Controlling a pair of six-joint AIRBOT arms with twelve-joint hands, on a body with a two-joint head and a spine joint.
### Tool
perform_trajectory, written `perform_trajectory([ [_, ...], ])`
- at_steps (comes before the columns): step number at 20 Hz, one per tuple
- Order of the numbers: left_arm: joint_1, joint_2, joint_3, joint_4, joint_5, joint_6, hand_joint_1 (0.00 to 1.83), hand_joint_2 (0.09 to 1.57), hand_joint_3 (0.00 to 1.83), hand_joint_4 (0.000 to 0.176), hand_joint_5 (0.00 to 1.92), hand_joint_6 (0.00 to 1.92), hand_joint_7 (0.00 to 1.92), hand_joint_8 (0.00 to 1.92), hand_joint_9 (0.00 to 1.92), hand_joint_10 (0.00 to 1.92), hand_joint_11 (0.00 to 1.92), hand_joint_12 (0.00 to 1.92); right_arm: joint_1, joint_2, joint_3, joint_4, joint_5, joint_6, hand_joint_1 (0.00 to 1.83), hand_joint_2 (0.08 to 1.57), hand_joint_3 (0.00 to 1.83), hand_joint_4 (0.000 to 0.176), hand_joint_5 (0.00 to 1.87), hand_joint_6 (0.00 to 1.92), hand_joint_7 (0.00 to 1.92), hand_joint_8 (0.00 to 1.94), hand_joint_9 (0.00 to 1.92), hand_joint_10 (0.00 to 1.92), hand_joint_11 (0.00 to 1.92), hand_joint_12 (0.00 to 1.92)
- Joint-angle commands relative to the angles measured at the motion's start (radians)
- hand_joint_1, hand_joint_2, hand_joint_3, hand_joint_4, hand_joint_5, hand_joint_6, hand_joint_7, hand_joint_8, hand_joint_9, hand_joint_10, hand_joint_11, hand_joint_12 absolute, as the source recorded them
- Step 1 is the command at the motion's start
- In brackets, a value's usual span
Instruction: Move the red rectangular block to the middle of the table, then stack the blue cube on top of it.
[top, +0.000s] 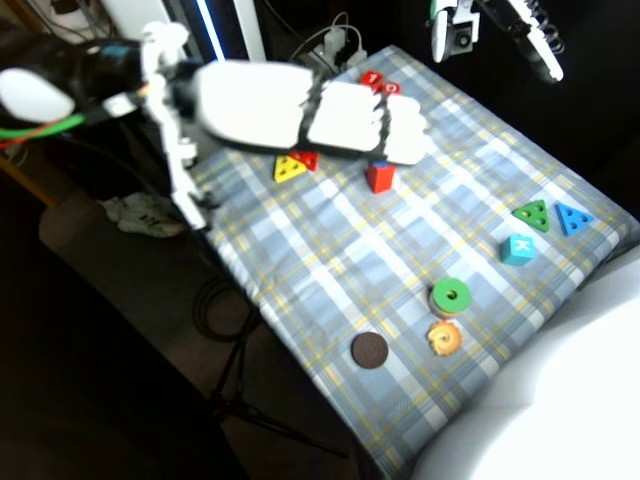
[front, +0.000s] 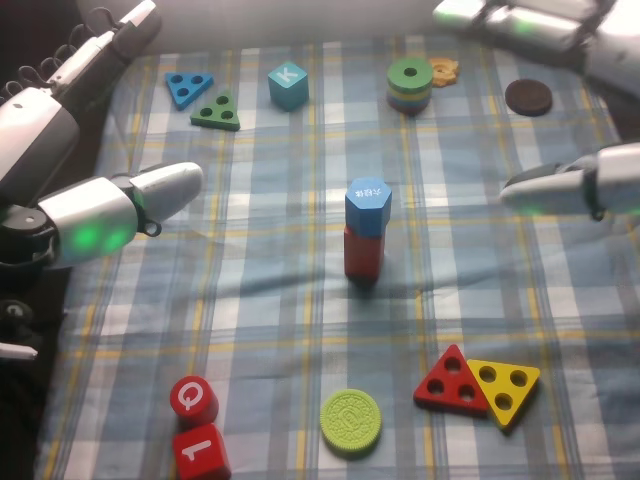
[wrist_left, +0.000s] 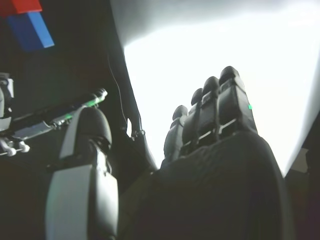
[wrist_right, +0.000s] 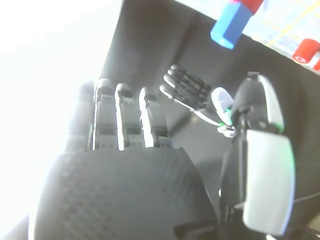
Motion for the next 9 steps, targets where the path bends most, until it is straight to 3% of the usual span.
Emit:
perform_trajectory([
  [1, -0.005, 0.007, -0.001, 0.024, -0.129, -0.011, 0.64, 1.2, 0.01, 0.151, 0.0, 0.0, 0.0, 0.0, 0.0, 0.0, 0.0, 0.0, 0.001, 0.007, -0.005, 0.029, 0.159, -0.005, 0.32, 1.0, 0.01, 0.035, 0.0, 0.0, 0.0, 0.0, 0.0, 0.0, 0.0, 0.0],
  [2, -0.005, 0.008, -0.001, 0.025, -0.133, -0.014, 0.63, 1.2, 0.01, 0.142, 0.0, 0.0, 0.0, 0.0, 0.0, 0.0, 0.0, 0.0, -0.018, 0.016, -0.008, 0.056, 0.187, -0.006, 0.34, 1.01, 0.01, 0.061, 0.0, 0.0, 0.0, 0.0, 0.0, 0.0, 0.0, 0.0],
  [3, -0.005, 0.011, -0.001, 0.026, -0.14, -0.021, 0.62, 1.2, 0.01, 0.148, 0.0, 0.0, 0.0, 0.0, 0.0, 0.0, 0.0, 0.0, -0.038, 0.024, -0.011, 0.083, 0.211, -0.011, 0.35, 1.02, 0.02, 0.074, 0.0, 0.0, 0.0, 0.0, 0.0, 0.0, 0.0, 0.0],
  [5, -0.004, 0.013, 0.001, 0.031, -0.152, -0.049, 0.62, 1.2, 0.0, 0.14, 0.0, 0.0, 0.0, 0.0, 0.0, 0.0, 0.0, 0.0, -0.075, 0.035, -0.018, 0.137, 0.267, -0.022, 0.47, 1.05, 0.03, 0.138, 0.0, 0.0, 0.0, 0.0, 0.0, 0.0, 0.0, 0.0],
  [6, -0.002, 0.013, 0.009, 0.037, -0.165, -0.087, 0.61, 1.19, 0.0, 0.151, 0.0, 0.0, 0.0, 0.0, 0.0, 0.0, 0.0, 0.0, -0.1, 0.04, -0.021, 0.163, 0.3, -0.022, 0.52, 1.08, 0.03, 0.13, 0.0, 0.0, 0.0, 0.0, 0.0, 0.0, 0.0, 0.0],
  [7, 0.0, 0.013, 0.017, 0.043, -0.174, -0.126, 0.7, 1.19, 0.0, 0.122, 0.0, 0.0, 0.0, 0.0, 0.0, 0.0, 0.0, 0.0, -0.118, 0.042, -0.023, 0.182, 0.325, -0.022, 0.5, 1.09, 0.03, 0.128, 0.0, 0.0, 0.0, 0.0, 0.0, 0.0, 0.0, 0.0],
  [8, 0.007, 0.013, 0.032, 0.055, -0.187, -0.195, 0.73, 1.2, 0.0, 0.118, 0.0, 0.0, 0.0, 0.0, 0.0, 0.0, 0.0, 0.0, -0.153, 0.045, -0.027, 0.216, 0.373, -0.022, 0.53, 1.09, 0.03, 0.08, 0.0, 0.0, 0.0, 0.0, 0.0, 0.0, 0.0, 0.0],
  [9, 0.015, 0.013, 0.041, 0.06, -0.201, -0.238, 0.81, 1.18, 0.0, 0.095, 0.0, 0.0, 0.0, 0.0, 0.0, 0.0, 0.0, 0.0, -0.177, 0.049, -0.032, 0.239, 0.41, -0.022, 0.49, 1.1, 0.03, 0.045, 0.0, 0.0, 0.0, 0.0, 0.0, 0.0, 0.0, 0.0],
])
